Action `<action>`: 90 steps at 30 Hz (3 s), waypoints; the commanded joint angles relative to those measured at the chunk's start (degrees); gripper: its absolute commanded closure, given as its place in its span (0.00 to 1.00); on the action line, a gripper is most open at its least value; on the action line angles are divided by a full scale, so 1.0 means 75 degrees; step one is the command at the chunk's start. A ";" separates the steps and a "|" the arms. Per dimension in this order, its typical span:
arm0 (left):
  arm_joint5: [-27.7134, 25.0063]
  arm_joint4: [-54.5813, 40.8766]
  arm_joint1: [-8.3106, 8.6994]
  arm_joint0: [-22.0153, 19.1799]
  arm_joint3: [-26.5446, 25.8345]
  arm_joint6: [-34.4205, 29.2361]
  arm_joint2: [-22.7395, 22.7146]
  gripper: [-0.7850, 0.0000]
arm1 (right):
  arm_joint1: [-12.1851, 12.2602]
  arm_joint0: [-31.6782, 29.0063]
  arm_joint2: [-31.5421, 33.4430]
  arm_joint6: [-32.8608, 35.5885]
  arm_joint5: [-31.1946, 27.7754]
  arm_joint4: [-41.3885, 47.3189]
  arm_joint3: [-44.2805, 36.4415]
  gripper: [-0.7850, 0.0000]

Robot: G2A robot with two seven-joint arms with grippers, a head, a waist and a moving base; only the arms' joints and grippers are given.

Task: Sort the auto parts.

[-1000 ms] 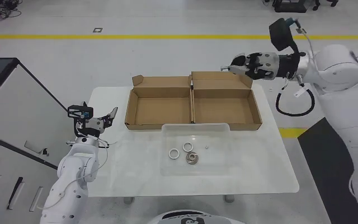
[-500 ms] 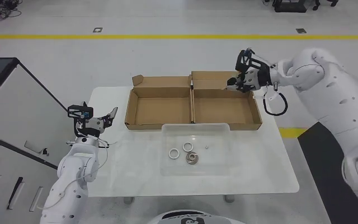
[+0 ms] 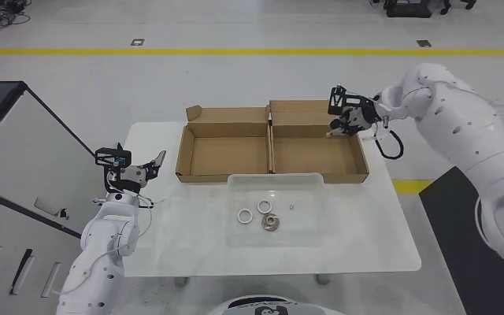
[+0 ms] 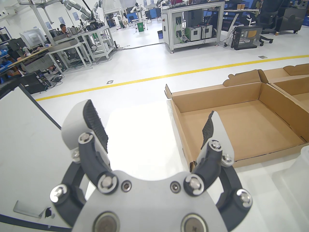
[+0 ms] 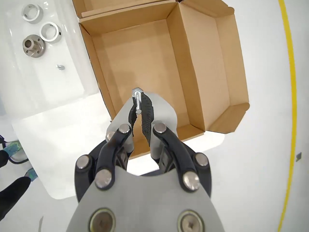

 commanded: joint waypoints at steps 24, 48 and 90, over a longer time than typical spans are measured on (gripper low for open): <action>0.0000 0.0000 0.0000 0.0000 0.0000 0.0000 0.0000 0.00 | -0.1643 0.0338 -0.1364 0.0001 0.0000 -0.1026 0.2174 1.00; 0.0000 0.0000 0.0000 0.0000 0.0000 0.0000 0.0000 0.00 | -0.2893 -0.0087 -0.1364 -0.0008 0.0000 -0.1666 0.4606 1.00; 0.0000 0.0000 0.0000 0.0000 0.0000 0.0000 0.0000 0.00 | -0.3626 -0.0501 -0.1293 -0.1169 0.0509 -0.3173 0.5848 0.71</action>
